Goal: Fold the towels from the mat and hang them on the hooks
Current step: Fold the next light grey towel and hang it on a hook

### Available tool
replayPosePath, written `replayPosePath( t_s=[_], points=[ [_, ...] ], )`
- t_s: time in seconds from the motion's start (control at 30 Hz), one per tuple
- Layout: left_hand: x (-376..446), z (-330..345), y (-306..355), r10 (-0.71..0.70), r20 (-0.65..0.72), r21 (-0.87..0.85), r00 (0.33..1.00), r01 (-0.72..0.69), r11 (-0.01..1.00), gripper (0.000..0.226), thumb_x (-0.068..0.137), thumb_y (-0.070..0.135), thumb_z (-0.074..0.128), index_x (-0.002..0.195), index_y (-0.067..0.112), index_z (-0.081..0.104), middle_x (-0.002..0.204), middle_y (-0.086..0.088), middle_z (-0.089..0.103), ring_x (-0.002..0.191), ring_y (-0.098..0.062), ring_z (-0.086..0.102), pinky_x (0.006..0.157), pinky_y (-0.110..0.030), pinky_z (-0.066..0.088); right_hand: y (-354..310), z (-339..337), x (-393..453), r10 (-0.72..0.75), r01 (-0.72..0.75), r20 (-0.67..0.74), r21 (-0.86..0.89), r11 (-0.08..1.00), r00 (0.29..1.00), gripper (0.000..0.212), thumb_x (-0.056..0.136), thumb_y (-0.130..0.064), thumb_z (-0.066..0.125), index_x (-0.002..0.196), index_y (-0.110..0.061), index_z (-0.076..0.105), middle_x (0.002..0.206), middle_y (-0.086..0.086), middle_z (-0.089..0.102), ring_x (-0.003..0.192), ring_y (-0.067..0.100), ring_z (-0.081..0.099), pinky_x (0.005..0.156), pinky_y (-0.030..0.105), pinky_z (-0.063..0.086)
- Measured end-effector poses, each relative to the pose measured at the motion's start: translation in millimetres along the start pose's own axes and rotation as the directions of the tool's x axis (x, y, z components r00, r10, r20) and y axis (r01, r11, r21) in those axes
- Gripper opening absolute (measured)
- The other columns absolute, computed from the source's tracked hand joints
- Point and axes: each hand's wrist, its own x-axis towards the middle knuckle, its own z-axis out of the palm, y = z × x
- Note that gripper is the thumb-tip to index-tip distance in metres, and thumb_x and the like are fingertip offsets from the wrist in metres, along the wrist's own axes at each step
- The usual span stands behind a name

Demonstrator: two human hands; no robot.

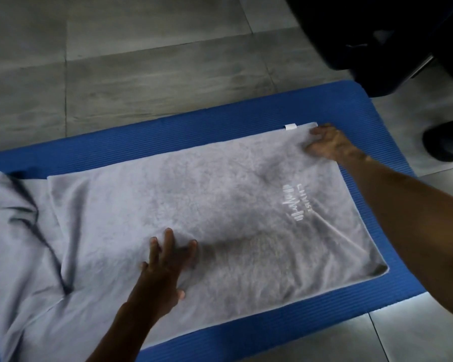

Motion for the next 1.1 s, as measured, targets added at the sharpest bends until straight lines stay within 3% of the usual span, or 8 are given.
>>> replayPosePath(
  t_s=[0.07,0.2,0.33,0.53,0.63,0.73,0.9,1.1],
  points=[
    [0.8,1.2,-0.3,0.005,-0.004,-0.015,1.0,-0.005,1.0,0.109,0.084,0.026,0.071,0.146,0.047,-0.016,0.15,-0.005,-0.041,0.139,-0.039,-0.028,0.115,-0.054,0.018,0.4,0.8,-0.2,-0.033,0.027,-0.071,-0.08,0.996,0.997,0.061,0.084,-0.026,0.071,0.137,-0.009,0.047,0.144,0.016,0.043,0.133,0.035,0.04,0.111,0.044,0.035],
    [-0.3,2.9,-4.5,0.042,-0.049,0.024,0.998,-0.041,0.999,0.112,0.083,0.031,0.071,0.143,0.047,-0.022,0.151,-0.009,-0.037,0.141,-0.042,-0.021,0.114,-0.057,0.026,-16.7,17.6,-31.3,-0.013,-0.041,-0.207,-0.255,0.966,0.978,0.087,0.081,-0.051,0.067,0.148,-0.012,0.026,0.156,0.013,0.02,0.141,0.04,0.021,0.112,0.052,0.027],
    [0.0,2.1,-4.0,0.029,-0.006,0.027,1.0,-0.029,0.999,0.105,0.087,0.034,0.066,0.14,0.045,-0.025,0.147,-0.009,-0.045,0.137,-0.043,-0.029,0.114,-0.06,0.019,-57.5,88.4,-103.8,-0.403,0.348,-0.235,-0.241,0.906,0.885,0.059,0.079,-0.035,0.06,0.133,-0.012,0.052,0.144,0.019,0.045,0.133,0.041,0.041,0.106,0.05,0.037],
    [-0.5,2.2,-1.4,-0.031,-0.005,-0.064,0.999,0.031,0.997,0.103,0.082,0.028,0.073,0.15,0.043,-0.003,0.155,-0.004,-0.031,0.142,-0.038,-0.024,0.114,-0.06,0.013,-137.9,191.9,-220.6,-0.691,0.682,-0.062,-0.116,0.722,0.721,0.035,0.078,-0.018,0.053,0.112,-0.013,0.063,0.112,0.008,0.063,0.103,0.034,0.058,0.086,0.041,0.047],
    [-5.6,5.7,-11.7,-0.007,-0.152,-0.09,0.988,-0.007,0.996,0.086,0.085,0.03,0.068,0.153,0.021,0.017,0.162,-0.009,0.002,0.148,-0.031,-0.001,0.118,-0.047,0.019,-164.8,219.4,-246.0,-0.735,0.737,0.051,-0.078,0.672,0.676,0.028,0.087,-0.017,0.055,0.114,-0.014,0.061,0.115,0.007,0.061,0.104,0.028,0.055,0.092,0.038,0.044],
    [-22.7,13.5,-49.4,-0.073,-0.474,-0.123,0.877,0.016,0.992,0.051,0.08,0.022,0.063,0.13,0.016,0.056,0.132,-0.01,0.055,0.118,-0.031,0.052,0.091,-0.036,0.045,-167.6,237.5,-248.7,-0.742,0.76,0.163,-0.151,0.632,0.65,0.034,0.086,-0.028,0.043,0.105,-0.01,0.066,0.111,0.013,0.063,0.101,0.038,0.059,0.088,0.044,0.049],
    [-72.8,27.3,-132.1,-0.545,-0.469,-0.246,0.695,0.489,0.837,0.05,0.086,0.029,0.053,0.133,0.019,0.043,0.135,-0.01,0.04,0.115,-0.035,0.044,0.087,-0.045,0.042,-164.6,239.6,-250.7,-0.688,0.77,0.357,-0.385,0.508,0.632,0.05,0.091,-0.026,0.057,0.138,-0.013,0.047,0.146,0.012,0.041,0.133,0.032,0.039,0.108,0.044,0.036],
    [-113.1,22.7,-191.2,-0.821,-0.423,-0.802,0.383,0.264,0.536,0.021,0.073,0.028,0.055,0.083,0.014,0.066,0.08,-0.008,0.069,0.076,-0.031,0.065,0.067,-0.032,0.049,-171.3,240.3,-248.5,-0.676,0.774,0.385,-0.394,0.495,0.628,0.054,0.092,-0.029,0.056,0.142,-0.014,0.04,0.151,0.009,0.033,0.136,0.028,0.034,0.109,0.038,0.034]
  ],
)
